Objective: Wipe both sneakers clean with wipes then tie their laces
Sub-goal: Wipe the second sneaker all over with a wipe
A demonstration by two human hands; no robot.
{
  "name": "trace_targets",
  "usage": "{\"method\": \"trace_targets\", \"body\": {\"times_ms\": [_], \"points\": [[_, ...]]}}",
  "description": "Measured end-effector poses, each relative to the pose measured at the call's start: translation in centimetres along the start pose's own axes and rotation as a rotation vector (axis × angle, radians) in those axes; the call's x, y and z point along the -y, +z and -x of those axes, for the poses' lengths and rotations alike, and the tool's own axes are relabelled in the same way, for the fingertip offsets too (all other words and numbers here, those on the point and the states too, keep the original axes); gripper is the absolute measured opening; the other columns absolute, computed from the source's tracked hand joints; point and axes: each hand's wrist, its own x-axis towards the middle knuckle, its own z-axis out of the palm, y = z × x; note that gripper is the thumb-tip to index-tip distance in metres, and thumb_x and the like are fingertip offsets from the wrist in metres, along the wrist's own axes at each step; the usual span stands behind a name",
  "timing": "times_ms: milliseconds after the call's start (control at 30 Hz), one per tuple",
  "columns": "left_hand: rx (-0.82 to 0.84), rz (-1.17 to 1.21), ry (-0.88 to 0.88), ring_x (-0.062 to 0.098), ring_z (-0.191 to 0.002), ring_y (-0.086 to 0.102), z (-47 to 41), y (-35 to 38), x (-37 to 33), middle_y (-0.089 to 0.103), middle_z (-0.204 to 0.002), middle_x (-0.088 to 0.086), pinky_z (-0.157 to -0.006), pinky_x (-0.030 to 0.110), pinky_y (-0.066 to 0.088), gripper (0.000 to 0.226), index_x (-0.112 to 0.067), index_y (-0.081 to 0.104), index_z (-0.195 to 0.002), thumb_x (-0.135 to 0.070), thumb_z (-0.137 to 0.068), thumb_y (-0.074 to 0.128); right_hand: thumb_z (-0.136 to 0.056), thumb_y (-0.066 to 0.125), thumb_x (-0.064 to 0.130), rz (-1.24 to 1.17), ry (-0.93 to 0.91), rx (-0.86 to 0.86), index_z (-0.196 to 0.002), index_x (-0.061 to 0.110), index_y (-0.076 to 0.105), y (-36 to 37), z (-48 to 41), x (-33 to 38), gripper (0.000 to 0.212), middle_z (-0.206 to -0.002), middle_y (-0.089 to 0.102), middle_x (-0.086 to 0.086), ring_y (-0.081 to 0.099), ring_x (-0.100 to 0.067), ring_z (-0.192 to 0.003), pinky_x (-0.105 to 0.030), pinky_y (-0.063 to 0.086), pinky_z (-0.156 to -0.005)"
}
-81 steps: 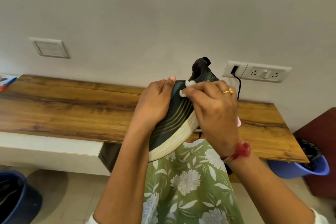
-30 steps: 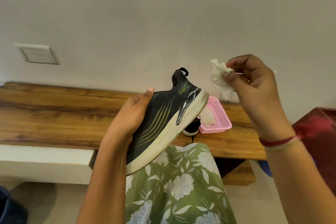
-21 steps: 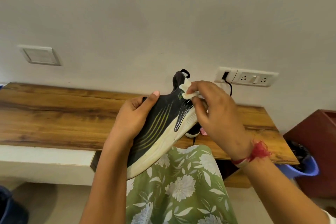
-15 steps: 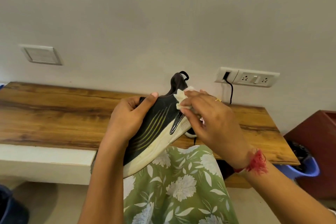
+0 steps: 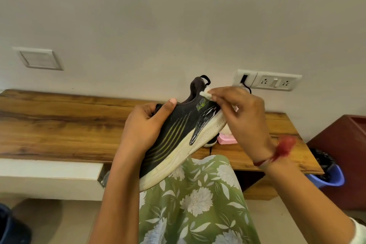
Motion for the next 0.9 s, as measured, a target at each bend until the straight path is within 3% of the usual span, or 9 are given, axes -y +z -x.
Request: {"method": "trace_targets", "body": {"times_ms": [133,300,400,467,600,733,833,900], "points": [[-0.005,0.023,-0.020,0.013,-0.043,0.038,0.0,0.0,-0.1,0.042,-0.047,0.000,-0.054,0.031,0.029,0.051,-0.024,0.047,-0.044,-0.062,-0.076,0.057,-0.091,0.055,0.006,0.164,-0.214,0.108,-0.101,0.003,0.071,0.8,1.5,1.4,0.020,-0.101,0.068,-0.010,0.063,-0.022,-0.091,-0.030,0.051,-0.078],[-0.014,0.078,-0.025,0.010,-0.039,0.034,0.0,0.1,0.2,0.039,-0.042,-0.006,-0.047,0.025,0.027,0.054,-0.022,0.045,-0.042,-0.052,-0.084,0.059,-0.091,0.055,0.009,0.113,-0.096,-0.015,-0.098,0.002,0.071,0.5,-0.1,0.2,0.019,-0.096,0.066,-0.009,0.061,-0.018,-0.088,-0.034,0.053,-0.075],[-0.021,0.073,-0.035,0.017,-0.045,0.039,-0.2,-0.3,0.6,0.043,-0.050,0.006,-0.052,0.030,0.029,0.054,-0.018,0.048,-0.049,-0.062,-0.078,0.061,-0.090,0.052,0.006,0.351,-0.358,0.126,-0.101,-0.003,0.068,1.5,1.7,1.7,0.022,-0.097,0.067,-0.016,0.065,-0.027,-0.087,-0.035,0.057,-0.072],[-0.017,0.044,-0.039,0.020,-0.048,0.040,-0.2,-0.5,0.9,0.045,-0.055,0.010,-0.055,0.034,0.030,0.061,-0.014,0.051,-0.055,-0.070,-0.074,0.063,-0.089,0.051,0.005,0.392,-0.390,0.167,-0.100,-0.001,0.068,1.6,1.4,0.9,0.021,-0.097,0.068,-0.015,0.066,-0.027,-0.086,-0.035,0.057,-0.071],[-0.025,0.065,-0.051,0.016,-0.044,0.039,0.0,-0.4,0.7,0.044,-0.048,0.002,-0.054,0.033,0.029,0.057,-0.021,0.046,-0.047,-0.069,-0.072,0.064,-0.088,0.058,-0.001,0.170,-0.141,0.020,-0.098,0.005,0.068,1.4,-0.2,-0.7,0.016,-0.091,0.069,-0.008,0.065,-0.023,-0.081,-0.036,0.052,-0.073],[-0.013,0.025,-0.055,0.019,-0.046,0.040,-0.1,-1.0,1.0,0.045,-0.053,0.008,-0.057,0.035,0.031,0.068,-0.010,0.048,-0.054,-0.075,-0.065,0.062,-0.094,0.054,0.011,0.133,-0.198,0.092,-0.104,0.018,0.044,1.1,0.8,-0.3,0.016,-0.077,0.065,-0.008,0.061,-0.023,-0.063,-0.040,0.051,-0.053],[-0.002,0.038,-0.051,0.020,-0.047,0.040,0.0,-0.8,0.9,0.045,-0.054,0.011,-0.056,0.034,0.031,0.069,-0.008,0.047,-0.054,-0.073,-0.069,0.064,-0.092,0.058,0.007,0.035,-0.202,0.031,-0.098,0.018,0.041,0.7,0.7,-0.5,0.021,-0.080,0.066,-0.010,0.066,-0.027,-0.068,-0.041,0.053,-0.054],[-0.001,0.056,-0.046,0.020,-0.047,0.041,0.0,-0.3,0.6,0.047,-0.054,0.010,-0.055,0.033,0.032,0.067,-0.007,0.050,-0.055,-0.070,-0.072,0.065,-0.094,0.055,0.009,0.006,-0.300,0.069,-0.096,0.016,0.046,0.8,1.1,0.3,0.012,-0.082,0.067,-0.011,0.066,-0.028,-0.069,-0.040,0.054,-0.055]]}}
